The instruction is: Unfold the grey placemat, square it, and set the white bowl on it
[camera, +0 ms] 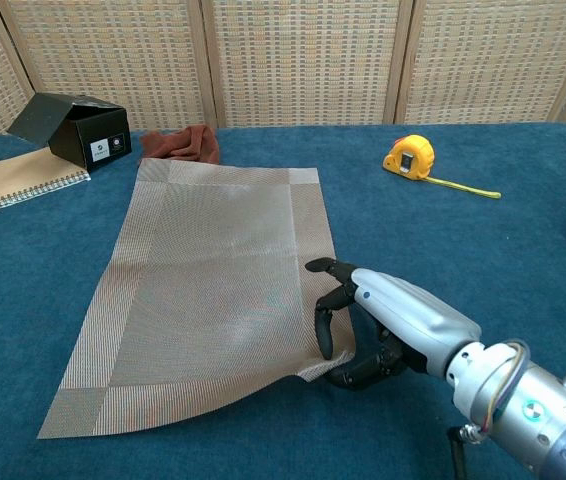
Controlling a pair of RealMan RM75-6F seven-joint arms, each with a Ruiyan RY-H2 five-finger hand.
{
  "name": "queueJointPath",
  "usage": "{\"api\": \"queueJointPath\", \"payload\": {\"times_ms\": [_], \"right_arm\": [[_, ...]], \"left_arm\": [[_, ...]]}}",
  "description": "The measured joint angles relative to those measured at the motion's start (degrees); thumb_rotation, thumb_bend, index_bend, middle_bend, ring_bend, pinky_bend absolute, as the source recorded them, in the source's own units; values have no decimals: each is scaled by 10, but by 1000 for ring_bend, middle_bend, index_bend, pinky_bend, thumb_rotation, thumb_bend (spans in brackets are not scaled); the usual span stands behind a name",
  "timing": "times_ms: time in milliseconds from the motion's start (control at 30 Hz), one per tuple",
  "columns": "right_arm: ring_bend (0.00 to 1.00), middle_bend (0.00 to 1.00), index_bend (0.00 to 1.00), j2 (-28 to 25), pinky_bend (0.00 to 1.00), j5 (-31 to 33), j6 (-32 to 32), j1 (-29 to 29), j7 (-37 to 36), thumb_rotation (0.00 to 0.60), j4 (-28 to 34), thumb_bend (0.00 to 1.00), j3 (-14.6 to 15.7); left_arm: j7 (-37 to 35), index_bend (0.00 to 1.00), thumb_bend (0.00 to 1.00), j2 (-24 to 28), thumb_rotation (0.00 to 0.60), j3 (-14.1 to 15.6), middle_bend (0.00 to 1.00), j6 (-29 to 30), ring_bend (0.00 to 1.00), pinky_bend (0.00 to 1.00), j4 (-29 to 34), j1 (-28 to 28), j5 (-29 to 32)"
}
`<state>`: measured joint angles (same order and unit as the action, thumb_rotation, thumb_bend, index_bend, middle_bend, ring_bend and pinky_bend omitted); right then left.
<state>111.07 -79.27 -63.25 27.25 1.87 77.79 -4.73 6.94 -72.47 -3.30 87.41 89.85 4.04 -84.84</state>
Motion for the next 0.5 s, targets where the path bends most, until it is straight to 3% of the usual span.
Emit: {"api": "queueJointPath", "payload": {"times_ms": [500], "right_arm": [[0, 115, 712, -37, 0, -4, -16, -7, 7, 600, 28, 509, -7]], "left_arm": [[4, 205, 322, -4, 600, 1, 0, -3, 0, 0, -5, 2, 1]]}}
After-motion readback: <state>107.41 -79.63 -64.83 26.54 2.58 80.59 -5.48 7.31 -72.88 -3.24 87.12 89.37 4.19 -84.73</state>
